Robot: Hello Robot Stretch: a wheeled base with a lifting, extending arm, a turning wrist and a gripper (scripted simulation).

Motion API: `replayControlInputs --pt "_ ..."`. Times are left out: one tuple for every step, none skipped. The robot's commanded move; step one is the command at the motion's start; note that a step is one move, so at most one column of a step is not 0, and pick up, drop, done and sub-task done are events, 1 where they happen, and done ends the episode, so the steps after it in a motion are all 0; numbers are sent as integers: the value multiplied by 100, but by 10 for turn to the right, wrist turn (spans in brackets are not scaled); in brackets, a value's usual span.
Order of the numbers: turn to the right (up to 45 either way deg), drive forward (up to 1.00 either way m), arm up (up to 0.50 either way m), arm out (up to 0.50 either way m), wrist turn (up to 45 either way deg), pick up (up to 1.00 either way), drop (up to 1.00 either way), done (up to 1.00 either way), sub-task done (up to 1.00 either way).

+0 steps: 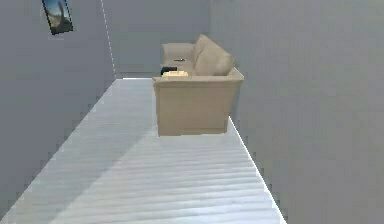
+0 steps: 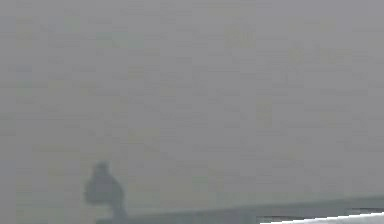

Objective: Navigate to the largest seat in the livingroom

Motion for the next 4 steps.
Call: replayControlInputs --pt "-240 0 0 0 0 0 0 0 0" --pt "0 100 0 0 0 0 0 0 0" --pt "0 60 0 0 0 0 0 0 0" --pt "390 0 0 0 0 0 0 0 0"
